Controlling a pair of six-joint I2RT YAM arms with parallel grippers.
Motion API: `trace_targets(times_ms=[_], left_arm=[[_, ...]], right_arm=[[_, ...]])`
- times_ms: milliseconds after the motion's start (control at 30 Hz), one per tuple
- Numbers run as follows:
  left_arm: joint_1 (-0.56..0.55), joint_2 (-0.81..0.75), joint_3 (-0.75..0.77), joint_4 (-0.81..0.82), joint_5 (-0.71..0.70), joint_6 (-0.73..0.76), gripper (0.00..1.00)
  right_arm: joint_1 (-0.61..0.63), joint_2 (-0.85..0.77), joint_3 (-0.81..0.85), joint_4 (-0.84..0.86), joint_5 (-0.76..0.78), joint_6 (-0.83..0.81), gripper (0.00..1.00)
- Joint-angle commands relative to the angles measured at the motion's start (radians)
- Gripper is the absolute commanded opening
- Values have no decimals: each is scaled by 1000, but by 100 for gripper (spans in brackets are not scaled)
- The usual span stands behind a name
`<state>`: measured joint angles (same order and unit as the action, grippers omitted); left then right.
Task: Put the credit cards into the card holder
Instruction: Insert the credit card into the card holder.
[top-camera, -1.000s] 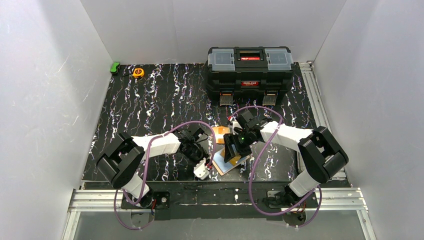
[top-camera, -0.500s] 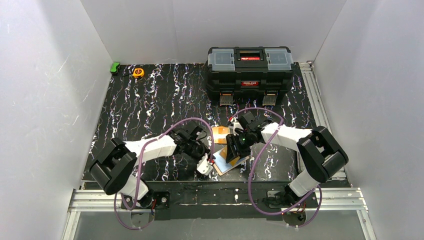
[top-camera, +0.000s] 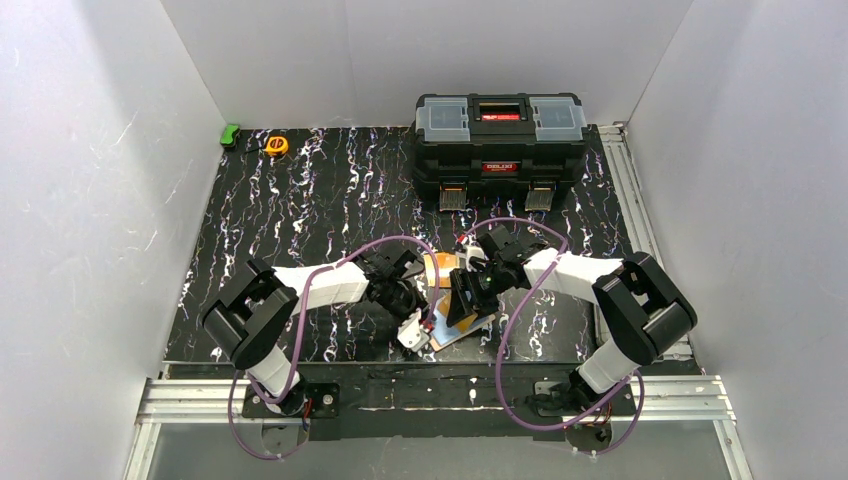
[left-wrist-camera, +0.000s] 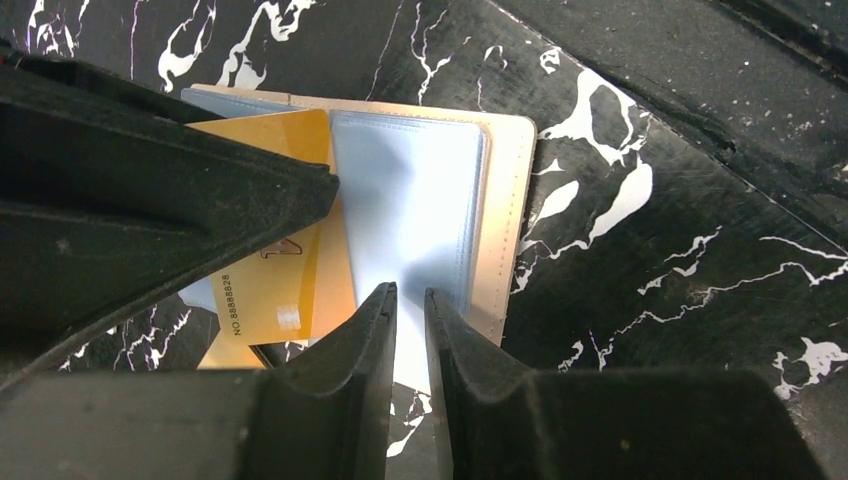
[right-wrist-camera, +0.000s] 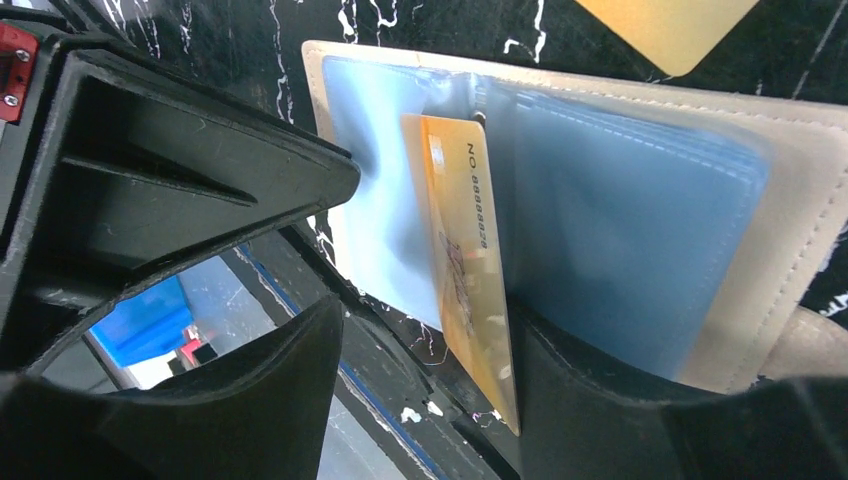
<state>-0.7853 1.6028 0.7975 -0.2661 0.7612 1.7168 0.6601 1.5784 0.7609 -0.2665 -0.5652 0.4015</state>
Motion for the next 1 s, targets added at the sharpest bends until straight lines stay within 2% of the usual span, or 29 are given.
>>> trace_targets(times_ms=[0,200,500,700,867,967], left_arm=[[-13,20,-14,-157,-23,79,17],[-14,-8,-50,-200,-45,125,16],[-13,-22,-59,-214,-42,134,16],[-14,-17,-65,-197,-36,134,16],[-14,-20,-70,-194,-37,130,16],[-14,-23,-73,-194,-38,129,16]], right_arm=[[2,2,-39,7,44,-4,68],[-21,-66,-65,-10,71,20,72],[-60,-117,-54,-44,139,21,68],[-60,-103,-45,-26,123,20,59],[-60,-60,-26,-12,89,9,40],[-63,-58,-33,-9,91,9,35]])
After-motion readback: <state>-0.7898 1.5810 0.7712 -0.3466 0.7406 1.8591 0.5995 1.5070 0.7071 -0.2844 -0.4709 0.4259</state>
